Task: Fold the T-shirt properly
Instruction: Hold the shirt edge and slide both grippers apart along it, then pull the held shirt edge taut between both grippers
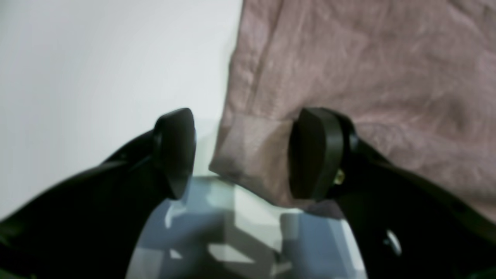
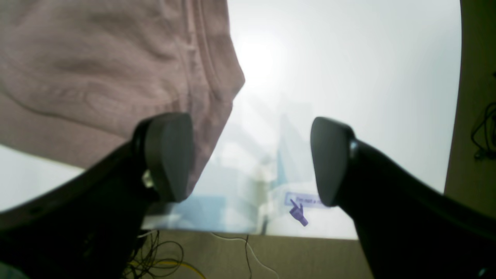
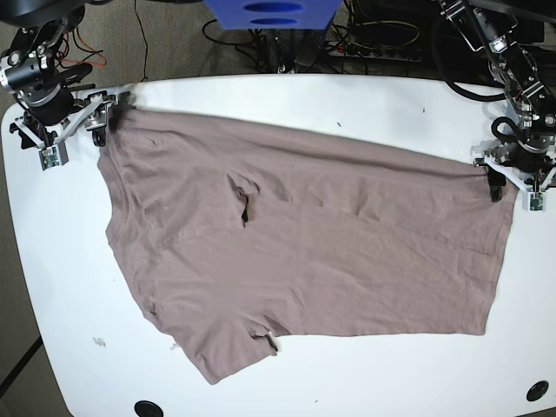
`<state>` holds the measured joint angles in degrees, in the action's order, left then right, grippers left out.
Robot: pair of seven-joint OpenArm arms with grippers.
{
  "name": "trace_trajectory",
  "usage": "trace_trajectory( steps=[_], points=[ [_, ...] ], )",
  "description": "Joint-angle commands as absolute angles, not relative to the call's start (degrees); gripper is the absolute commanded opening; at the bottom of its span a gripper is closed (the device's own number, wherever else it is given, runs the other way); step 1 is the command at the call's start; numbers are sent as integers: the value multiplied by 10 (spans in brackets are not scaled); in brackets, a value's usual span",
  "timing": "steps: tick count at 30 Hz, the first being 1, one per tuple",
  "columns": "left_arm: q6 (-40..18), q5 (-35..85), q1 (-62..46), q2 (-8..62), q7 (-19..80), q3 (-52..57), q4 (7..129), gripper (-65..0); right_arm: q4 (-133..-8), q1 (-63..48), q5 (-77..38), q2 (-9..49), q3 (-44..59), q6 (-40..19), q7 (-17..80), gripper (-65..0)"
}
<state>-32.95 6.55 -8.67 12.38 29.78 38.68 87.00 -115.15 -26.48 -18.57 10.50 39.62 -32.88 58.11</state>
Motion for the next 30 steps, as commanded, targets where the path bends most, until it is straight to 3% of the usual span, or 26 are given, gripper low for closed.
trace_trajectory(
  steps=[1,6,9,10,11,13,15,19,22,30],
  points=[
    [-327,70,-80,135,285,389,865,-243,-1160,-264,-189,113,400,-328,570,-199],
    [-327,70,-83,133,284,389,861,-249,-1159,-264,-189,113,399,-328,570,-199],
    [-327,71,-84,131,284,389,861,-313,-1159,-264,-189,113,398,-328,570,-199],
    [-327,72,-84,131,284,389,861,-391,-1159,-264,-189,113,398,-328,570,-199],
    [-327,72,-85,131,284,389,861,-425,-1159,-264,-189,113,398,-328,570,-199],
    [-327,71,-85,131,280,392,861,-593,-1159,-264,-189,113,397,-328,570,-199],
    [-327,70,-85,131,283,392,861,-650,-1159,-263,-189,113,397,-328,570,-199],
    [-327,70,-86,131,284,393,861,-643,-1158,-263,-189,114,397,-328,570,-199],
    [-327,70,-97,131,282,393,862,-599,-1157,-263,-189,114,396,-328,570,-199],
    [-327,71,-127,131,282,393,864,-635,-1157,-263,-188,114,396,-328,570,-199]
  ],
)
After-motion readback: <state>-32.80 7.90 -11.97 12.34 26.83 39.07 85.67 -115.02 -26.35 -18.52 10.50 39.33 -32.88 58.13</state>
